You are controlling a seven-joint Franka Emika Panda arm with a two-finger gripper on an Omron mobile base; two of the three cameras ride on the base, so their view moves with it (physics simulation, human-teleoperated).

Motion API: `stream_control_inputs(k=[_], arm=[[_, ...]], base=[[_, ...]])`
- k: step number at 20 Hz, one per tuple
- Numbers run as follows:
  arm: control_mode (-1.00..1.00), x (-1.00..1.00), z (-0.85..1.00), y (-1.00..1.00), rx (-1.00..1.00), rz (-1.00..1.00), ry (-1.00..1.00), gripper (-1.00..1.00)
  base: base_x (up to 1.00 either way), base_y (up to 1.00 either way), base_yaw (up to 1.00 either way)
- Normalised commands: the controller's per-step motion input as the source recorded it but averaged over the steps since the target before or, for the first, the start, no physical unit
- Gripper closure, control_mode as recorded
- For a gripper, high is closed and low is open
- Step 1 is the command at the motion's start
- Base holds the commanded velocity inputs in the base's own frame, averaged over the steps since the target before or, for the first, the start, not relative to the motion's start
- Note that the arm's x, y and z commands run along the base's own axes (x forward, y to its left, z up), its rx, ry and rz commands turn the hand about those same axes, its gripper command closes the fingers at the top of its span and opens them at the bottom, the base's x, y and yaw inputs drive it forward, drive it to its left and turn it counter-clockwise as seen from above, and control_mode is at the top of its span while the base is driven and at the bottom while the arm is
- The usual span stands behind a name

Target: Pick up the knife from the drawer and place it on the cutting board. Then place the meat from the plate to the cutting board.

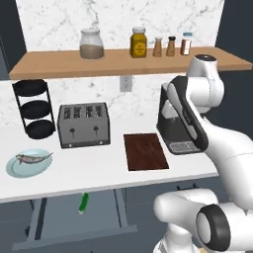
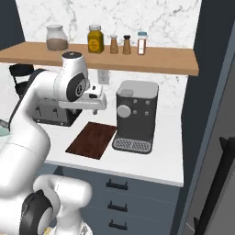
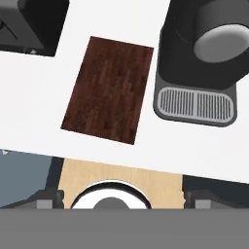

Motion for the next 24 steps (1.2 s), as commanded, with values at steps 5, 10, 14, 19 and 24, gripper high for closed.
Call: stream_control_inputs(k=[5,10,14,19,24], arm=[[1.0,0.0,0.0,0.0,0.0,0.0,0.0,-1.0],[1.0,0.0,0.0,0.0,0.0,0.0,0.0,-1.0],[1.0,0.0,0.0,0.0,0.0,0.0,0.0,-1.0],[1.0,0.0,0.0,0.0,0.0,0.0,0.0,-1.0],[1.0,0.0,0.0,0.0,0.0,0.0,0.0,-1.0]], base=[[-0.43,-0.9,0.52],[-0.32,-0.18,0.68],[-0.18,0.02,0.68],[-0.28,0.0,0.59],[-0.03,0.0,0.53]])
